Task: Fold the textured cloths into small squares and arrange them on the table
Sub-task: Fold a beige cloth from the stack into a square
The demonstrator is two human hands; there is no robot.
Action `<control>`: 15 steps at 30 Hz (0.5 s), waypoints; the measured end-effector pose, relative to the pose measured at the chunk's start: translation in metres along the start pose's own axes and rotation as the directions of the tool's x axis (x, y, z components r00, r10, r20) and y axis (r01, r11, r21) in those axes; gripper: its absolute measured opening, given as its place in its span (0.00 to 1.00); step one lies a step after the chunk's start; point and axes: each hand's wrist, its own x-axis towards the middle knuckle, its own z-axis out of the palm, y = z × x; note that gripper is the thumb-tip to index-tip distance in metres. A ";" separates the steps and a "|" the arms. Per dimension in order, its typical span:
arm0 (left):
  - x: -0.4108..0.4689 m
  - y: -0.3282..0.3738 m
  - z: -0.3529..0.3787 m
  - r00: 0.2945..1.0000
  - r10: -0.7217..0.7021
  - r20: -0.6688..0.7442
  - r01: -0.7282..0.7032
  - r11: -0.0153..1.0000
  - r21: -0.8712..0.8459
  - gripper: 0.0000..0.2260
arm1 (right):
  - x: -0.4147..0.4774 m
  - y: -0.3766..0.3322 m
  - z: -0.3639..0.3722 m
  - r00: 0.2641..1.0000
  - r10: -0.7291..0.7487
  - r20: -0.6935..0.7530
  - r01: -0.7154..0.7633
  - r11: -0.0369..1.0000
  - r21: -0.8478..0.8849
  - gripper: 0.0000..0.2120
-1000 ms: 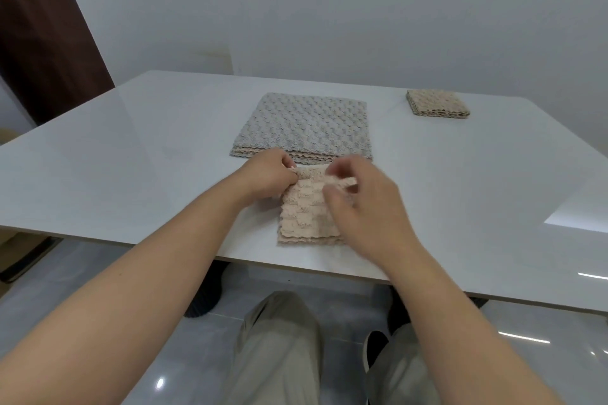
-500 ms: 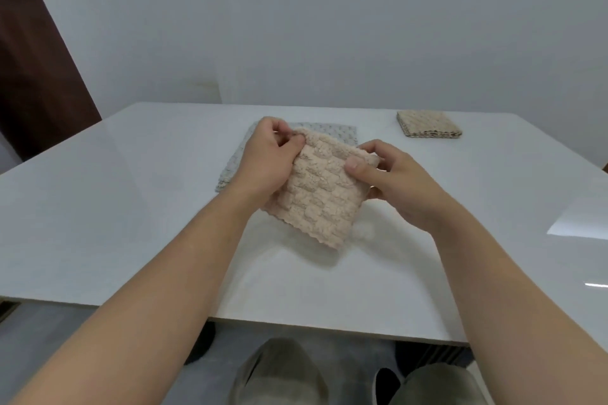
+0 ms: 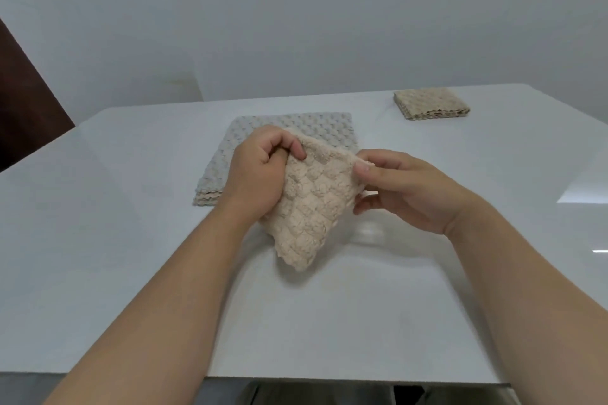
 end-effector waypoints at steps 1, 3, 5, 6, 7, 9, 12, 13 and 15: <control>-0.001 0.001 -0.002 0.999 0.039 -0.012 -0.039 0.999 0.021 0.19 | -0.002 0.000 0.000 1.000 -0.006 0.020 0.006 1.000 0.021 0.14; -0.004 0.001 -0.005 0.999 0.035 0.002 -0.035 0.999 0.032 0.20 | -0.005 0.003 0.001 0.999 -0.018 0.046 0.016 0.999 0.034 0.19; -0.005 0.000 -0.004 0.995 -0.071 0.071 0.072 0.997 -0.006 0.20 | -0.006 0.005 0.004 0.996 -0.052 0.074 0.050 0.998 0.034 0.18; -0.006 0.000 -0.004 0.987 -0.114 0.115 0.118 0.993 -0.028 0.20 | -0.006 0.006 0.006 0.994 -0.074 0.077 0.071 0.997 0.043 0.18; -0.007 0.000 -0.003 0.978 -0.141 0.155 0.151 0.987 -0.055 0.20 | -0.005 0.006 0.010 0.993 -0.098 0.061 0.094 0.994 0.057 0.19; -0.008 0.001 -0.002 0.963 -0.175 0.203 0.199 0.974 -0.105 0.20 | -0.003 0.006 0.017 0.989 -0.148 -0.023 0.149 0.986 0.076 0.21; -0.011 0.004 -0.001 0.955 -0.212 0.206 0.241 0.962 -0.129 0.21 | -0.001 0.008 0.021 0.966 -0.203 -0.159 0.216 0.974 0.070 0.16; -0.012 0.006 -0.001 0.958 -0.216 0.188 0.245 0.959 -0.142 0.21 | -0.001 0.008 0.021 0.960 -0.196 -0.198 0.214 0.974 0.074 0.16; -0.012 0.008 -0.004 0.966 -0.224 0.127 0.246 0.949 -0.199 0.21 | 0.001 0.008 0.021 0.946 -0.164 -0.280 0.192 0.979 0.074 0.26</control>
